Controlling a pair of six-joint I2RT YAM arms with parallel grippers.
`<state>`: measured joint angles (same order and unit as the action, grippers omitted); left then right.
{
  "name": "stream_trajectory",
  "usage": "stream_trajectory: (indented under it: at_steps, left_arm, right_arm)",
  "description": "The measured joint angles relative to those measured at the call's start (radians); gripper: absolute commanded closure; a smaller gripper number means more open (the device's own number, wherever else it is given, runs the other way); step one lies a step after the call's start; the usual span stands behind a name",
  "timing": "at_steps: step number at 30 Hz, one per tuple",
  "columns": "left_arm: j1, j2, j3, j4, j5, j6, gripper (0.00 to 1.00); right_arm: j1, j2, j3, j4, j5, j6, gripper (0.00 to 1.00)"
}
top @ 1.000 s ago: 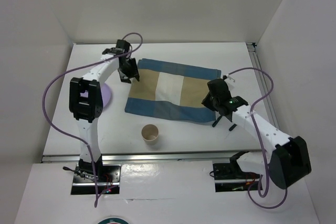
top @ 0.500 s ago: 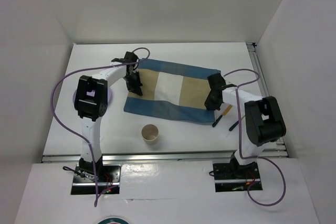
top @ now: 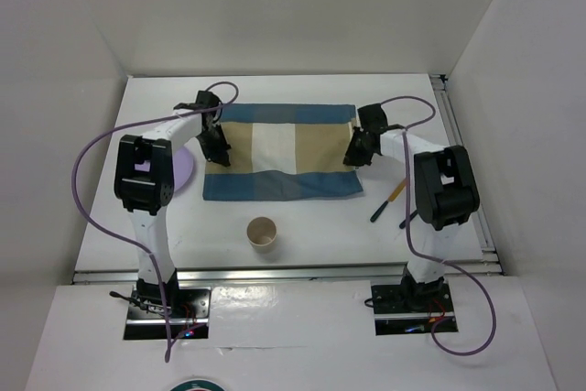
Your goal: Set the dinner table for one person
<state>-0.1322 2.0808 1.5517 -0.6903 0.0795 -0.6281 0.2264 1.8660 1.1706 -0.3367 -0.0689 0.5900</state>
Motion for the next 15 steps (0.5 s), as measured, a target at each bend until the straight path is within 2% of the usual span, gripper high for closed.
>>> stream_trajectory:
  at_steps: [5,6,9,10,11,15]
  left_arm:
    - [0.001,-0.01,0.054,-0.025,-0.023,0.005,0.89]
    - [0.001,-0.018,0.058,-0.026,-0.023,0.007,0.81]
    - [0.001,-0.042,0.059,-0.034,-0.023,0.026,0.68]
    - [0.001,-0.047,0.058,-0.035,-0.023,0.031,0.6]
    - [0.001,-0.049,0.058,-0.037,-0.023,0.034,0.56]
    - [0.001,-0.05,0.019,-0.033,-0.018,0.048,0.56]
  right_arm:
    - [-0.06,0.032,0.179,-0.04,0.005,-0.033,0.71]
    - [-0.071,0.06,0.241,-0.047,0.008,-0.043,0.71]
    - [-0.094,0.174,0.425,-0.057,0.021,-0.07,0.62]
    - [-0.096,0.213,0.477,-0.063,0.025,-0.08,0.6]
    - [-0.096,0.261,0.53,-0.068,0.028,-0.09,0.6]
    - [-0.095,0.41,0.669,-0.122,0.026,-0.11,0.59]
